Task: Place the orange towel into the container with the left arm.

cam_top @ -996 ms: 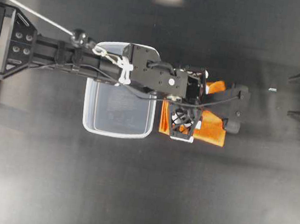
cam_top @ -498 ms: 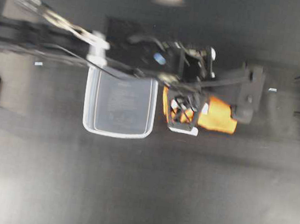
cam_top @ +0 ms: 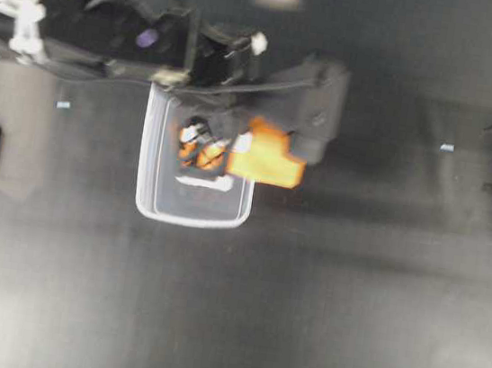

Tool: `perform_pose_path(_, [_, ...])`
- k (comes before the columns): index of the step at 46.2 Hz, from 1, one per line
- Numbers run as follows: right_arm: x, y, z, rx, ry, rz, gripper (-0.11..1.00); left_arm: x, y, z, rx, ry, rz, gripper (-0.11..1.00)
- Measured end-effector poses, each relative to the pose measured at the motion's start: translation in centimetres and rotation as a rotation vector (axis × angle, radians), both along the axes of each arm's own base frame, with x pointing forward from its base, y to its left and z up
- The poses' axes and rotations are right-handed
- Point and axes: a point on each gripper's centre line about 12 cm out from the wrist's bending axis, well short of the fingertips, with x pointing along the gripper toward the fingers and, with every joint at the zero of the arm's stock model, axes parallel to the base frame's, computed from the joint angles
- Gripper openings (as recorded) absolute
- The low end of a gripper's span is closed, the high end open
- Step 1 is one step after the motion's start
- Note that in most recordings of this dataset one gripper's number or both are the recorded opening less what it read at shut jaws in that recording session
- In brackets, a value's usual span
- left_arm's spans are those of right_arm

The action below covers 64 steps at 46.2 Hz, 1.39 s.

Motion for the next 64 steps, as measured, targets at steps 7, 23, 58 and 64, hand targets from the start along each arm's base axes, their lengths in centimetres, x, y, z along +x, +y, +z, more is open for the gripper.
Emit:
perform_pose_path(7, [0.0,0.0,0.0,0.000,-0.002,0.000,0.81,-2.1,0.0,-1.5,0.000,-0.051,-0.002,0.06])
perform_pose_path(23, [0.0,0.0,0.0,0.000,-0.002,0.000,0.81,-4.1,1.2,-4.3,0.001,-0.053,0.024,0.06])
perform_pose_path(58, [0.0,0.0,0.0,0.001,-0.012,-0.001,0.81,-4.1,0.9,-6.4,0.003,-0.085,0.005,0.90])
perform_pose_path(64, [-0.1,0.0,0.3,0.001,-0.038,-0.002,0.81,-4.1,0.7,-5.8,-0.002,-0.103,0.013,0.88])
